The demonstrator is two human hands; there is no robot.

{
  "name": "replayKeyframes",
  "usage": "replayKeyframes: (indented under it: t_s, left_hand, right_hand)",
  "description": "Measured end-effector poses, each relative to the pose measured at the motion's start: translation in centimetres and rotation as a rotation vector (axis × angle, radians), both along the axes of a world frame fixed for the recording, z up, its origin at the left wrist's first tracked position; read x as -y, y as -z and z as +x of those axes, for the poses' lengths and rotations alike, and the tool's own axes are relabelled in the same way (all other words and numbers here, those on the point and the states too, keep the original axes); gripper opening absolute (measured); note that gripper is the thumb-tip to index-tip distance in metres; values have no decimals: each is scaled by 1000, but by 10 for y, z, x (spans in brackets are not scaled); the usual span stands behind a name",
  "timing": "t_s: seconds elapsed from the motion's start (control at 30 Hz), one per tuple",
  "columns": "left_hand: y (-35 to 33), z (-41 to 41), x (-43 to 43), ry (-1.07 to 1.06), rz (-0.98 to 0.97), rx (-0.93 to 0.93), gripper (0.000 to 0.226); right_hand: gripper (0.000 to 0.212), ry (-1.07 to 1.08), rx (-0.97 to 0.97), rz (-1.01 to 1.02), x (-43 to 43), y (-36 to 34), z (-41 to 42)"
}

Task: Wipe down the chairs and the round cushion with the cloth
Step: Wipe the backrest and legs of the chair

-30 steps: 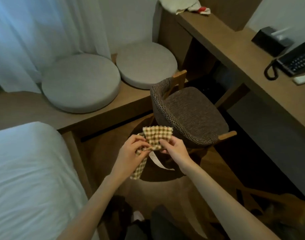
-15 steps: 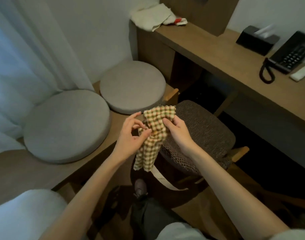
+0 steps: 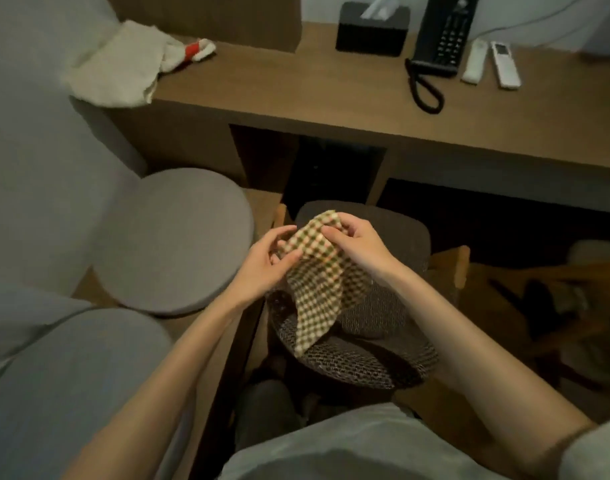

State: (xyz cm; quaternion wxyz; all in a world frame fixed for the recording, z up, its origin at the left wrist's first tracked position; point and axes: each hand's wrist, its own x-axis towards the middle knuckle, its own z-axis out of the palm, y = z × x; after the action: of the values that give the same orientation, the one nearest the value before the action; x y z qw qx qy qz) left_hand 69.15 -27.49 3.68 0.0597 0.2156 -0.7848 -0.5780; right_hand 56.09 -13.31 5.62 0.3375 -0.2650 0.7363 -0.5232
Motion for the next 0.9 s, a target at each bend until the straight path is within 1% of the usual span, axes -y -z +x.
replayKeyframes:
  t_s: [0.1,0.13,0.23,0.3,0.5,0.6,0.67,0.77,0.9]
  left_hand:
    - [6,-42,11,217,-72,42,11]
    - [7,-54,10,297,-94,48,7]
    - [13,-80,2,535,-187,-4,13]
    - [15,-90,-10,680,-202,-46,16]
    - [19,-79,-60,941,-88,-164,8]
    - [26,-64,-88,1070,-20,-184,18]
    - [34,-49,-109,1180,0,-218,19]
    - [54,-24,-137,1293,-51,-282,16]
    - [84,-3,-147,1302,-172,-470,15]
  right_hand:
    - [18,229,-42,15,-18,9,-13]
    - [18,316,-60,31,-27,12,-14]
    - [17,581,-127,85,-53,17,-2]
    - [14,735,-170,118,-69,20,16]
    - [8,1191,-340,244,-103,31,87]
    - [5,1340,-360,222,-122,45,124]
    - [10,1426,-366,167,-136,60,150]
    - [8,1542,-402,125,-150,95,185]
    - [11,1641,-527,72,-150,146,219]
